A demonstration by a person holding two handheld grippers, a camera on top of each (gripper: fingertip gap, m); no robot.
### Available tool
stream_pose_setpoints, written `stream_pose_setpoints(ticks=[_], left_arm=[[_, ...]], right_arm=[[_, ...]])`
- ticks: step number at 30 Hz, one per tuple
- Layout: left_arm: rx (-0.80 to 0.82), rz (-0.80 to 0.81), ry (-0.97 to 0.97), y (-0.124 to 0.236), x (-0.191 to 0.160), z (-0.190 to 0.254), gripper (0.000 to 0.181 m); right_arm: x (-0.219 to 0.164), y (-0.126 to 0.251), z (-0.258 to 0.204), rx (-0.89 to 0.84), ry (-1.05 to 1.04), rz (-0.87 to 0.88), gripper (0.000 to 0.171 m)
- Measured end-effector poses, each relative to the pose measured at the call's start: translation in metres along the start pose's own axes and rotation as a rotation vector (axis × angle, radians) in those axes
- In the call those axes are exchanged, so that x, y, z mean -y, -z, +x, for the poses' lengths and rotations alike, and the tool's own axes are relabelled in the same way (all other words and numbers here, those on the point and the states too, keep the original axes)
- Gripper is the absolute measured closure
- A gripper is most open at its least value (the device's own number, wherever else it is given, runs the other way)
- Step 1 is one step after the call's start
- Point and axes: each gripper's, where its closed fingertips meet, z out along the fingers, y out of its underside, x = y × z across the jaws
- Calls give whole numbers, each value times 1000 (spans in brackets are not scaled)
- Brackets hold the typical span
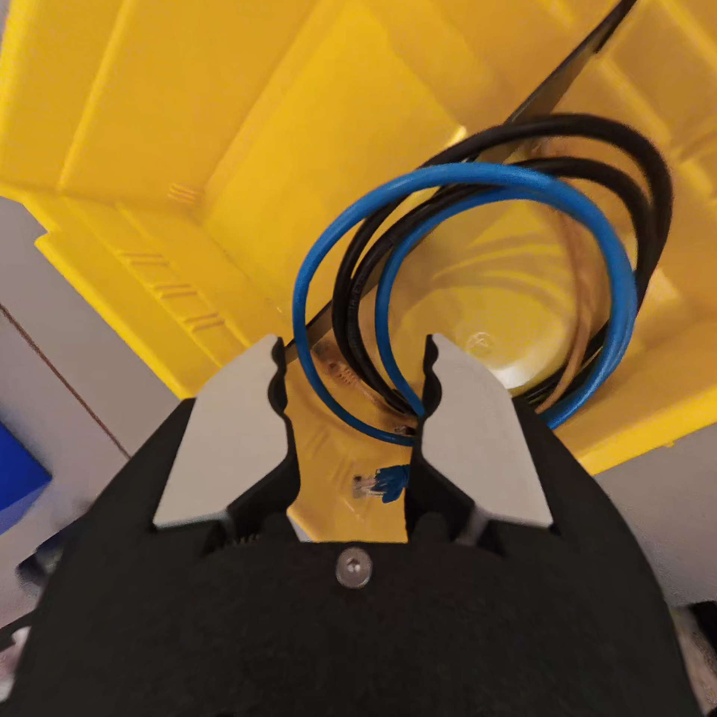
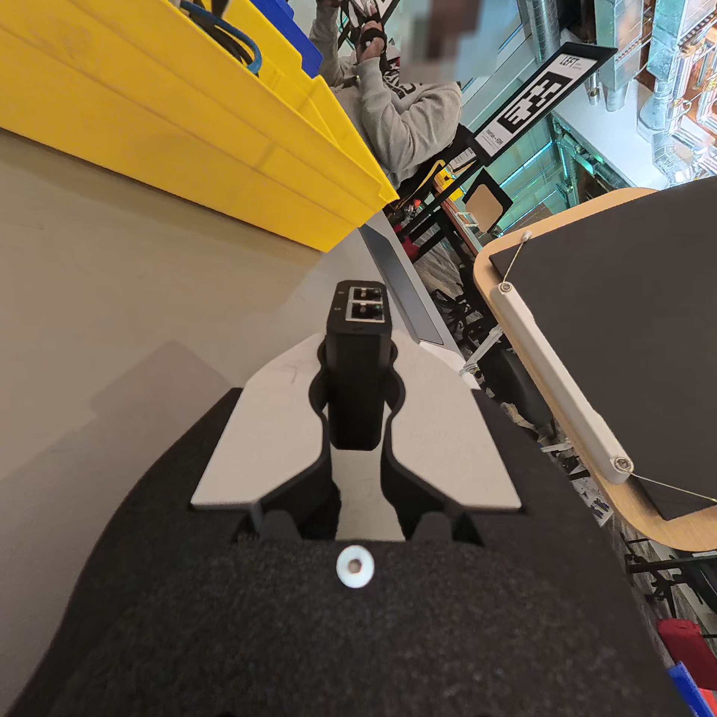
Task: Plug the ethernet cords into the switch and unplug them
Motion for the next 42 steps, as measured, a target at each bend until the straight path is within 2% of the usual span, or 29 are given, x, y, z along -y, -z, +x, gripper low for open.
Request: stream_pose_setpoints(ticks=[2,3,8,17,24,31,34,37,39,42], left_arm=[[64,-49,-56,-2,-2,-4,123],[101,-56,-72,-1,-2,-7,134],[112,24,-48,13,4,-3,169],[157,74,-9,38,-2,-9,170],[267,207,38,111,2,-22,170],[274,344,31,176,15,-15,170],[169,436,-98,207,31,22,170],[2,481,-298,222,48,87,170],[-101,440,-444,212,54,135,170],[-196,360,-645,172,63,197,170]], right_arm=[[0,0,0,3,-1,-1,146],[-1,-1,-1,7,-2,-3,146],[-1,-1,0,6,-5,-7,146],[-2,-1,-2,9,6,-13,146],[-2,-1,-1,6,8,-12,146],[-2,0,2,-5,-1,-10,146],[-1,1,3,-13,-5,-4,146],[-1,2,8,-23,-30,6,146],[-1,3,11,-29,-59,16,146],[-3,4,17,-35,-111,26,146]])
